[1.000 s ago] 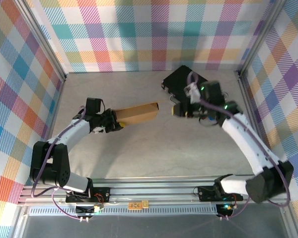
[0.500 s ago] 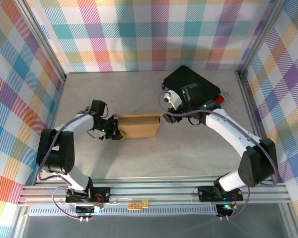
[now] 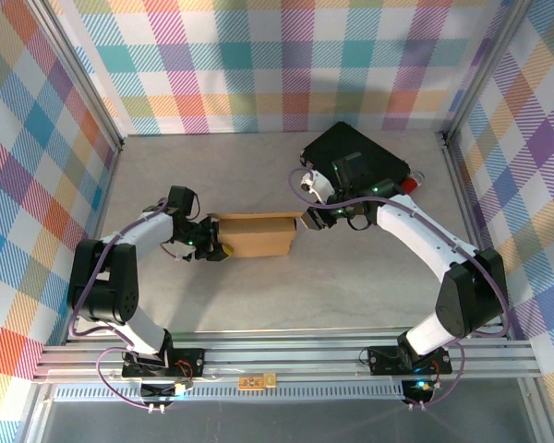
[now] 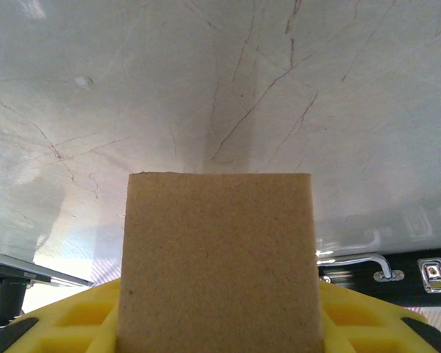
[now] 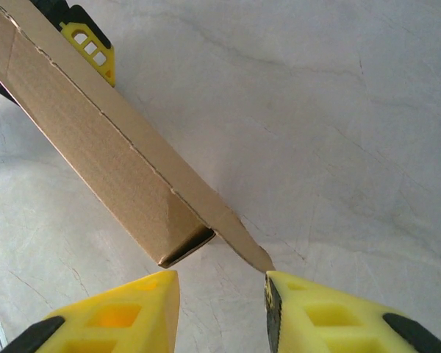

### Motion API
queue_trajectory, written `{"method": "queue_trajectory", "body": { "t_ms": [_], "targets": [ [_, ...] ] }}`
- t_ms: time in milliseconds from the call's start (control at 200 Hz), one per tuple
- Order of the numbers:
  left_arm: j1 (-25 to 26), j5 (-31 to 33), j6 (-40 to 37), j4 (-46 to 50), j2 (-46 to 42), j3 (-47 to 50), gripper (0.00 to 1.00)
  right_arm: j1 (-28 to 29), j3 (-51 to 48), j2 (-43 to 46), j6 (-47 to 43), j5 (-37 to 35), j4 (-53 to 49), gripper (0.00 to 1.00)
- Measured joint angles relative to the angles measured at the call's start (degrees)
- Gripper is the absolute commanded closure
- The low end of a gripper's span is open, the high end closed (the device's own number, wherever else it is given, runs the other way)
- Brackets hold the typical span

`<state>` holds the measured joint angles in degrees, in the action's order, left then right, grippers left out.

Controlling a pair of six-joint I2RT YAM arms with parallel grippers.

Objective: Fold the paper box

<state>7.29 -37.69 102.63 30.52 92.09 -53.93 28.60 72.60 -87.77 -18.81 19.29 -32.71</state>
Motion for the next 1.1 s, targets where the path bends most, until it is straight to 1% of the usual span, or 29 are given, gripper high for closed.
{"method": "queue_trajectory", "body": {
  "t_ms": [95,170,335,420,510,620,840,1100],
  "targets": [
    [0.0,0.1,-0.5,1.2,0.0,-0.5,0.99,0.3,0.0,-1.2,-0.2,-0.7,0.1,0.64],
    [0.0,0.1,-0.7,1.5,0.0,-0.6,0.99,0.5,0.2,-2.7,-0.4,-0.9,0.1,0.67],
    [0.0,0.0,-0.7,2.2,0.0,-0.7,0.99,1.3,1.6,-4.6,-0.7,-1.6,-0.4,0.8],
    [0.0,0.0,-0.7,2.3,0.0,-0.7,1.0,1.6,2.3,-4.6,-0.5,-1.7,-0.3,0.83],
    [0.0,0.0,-0.6,2.3,0.0,-0.7,1.0,1.8,2.4,-4.6,-0.5,-1.6,-0.4,0.89],
    [-0.1,0.0,-0.2,2.3,0.0,-0.7,1.0,1.9,2.5,-4.6,0.0,-1.4,-0.5,1.0],
    [-0.1,0.0,0.2,2.2,0.0,-0.7,1.0,2.5,4.0,-4.7,1.8,-1.3,-3.4,1.0],
    [-0.5,0.0,1.3,2.1,0.0,-0.6,1.0,4.0,11.0,-8.2,9.0,-4.1,-10.0,1.0]
  ]
}}
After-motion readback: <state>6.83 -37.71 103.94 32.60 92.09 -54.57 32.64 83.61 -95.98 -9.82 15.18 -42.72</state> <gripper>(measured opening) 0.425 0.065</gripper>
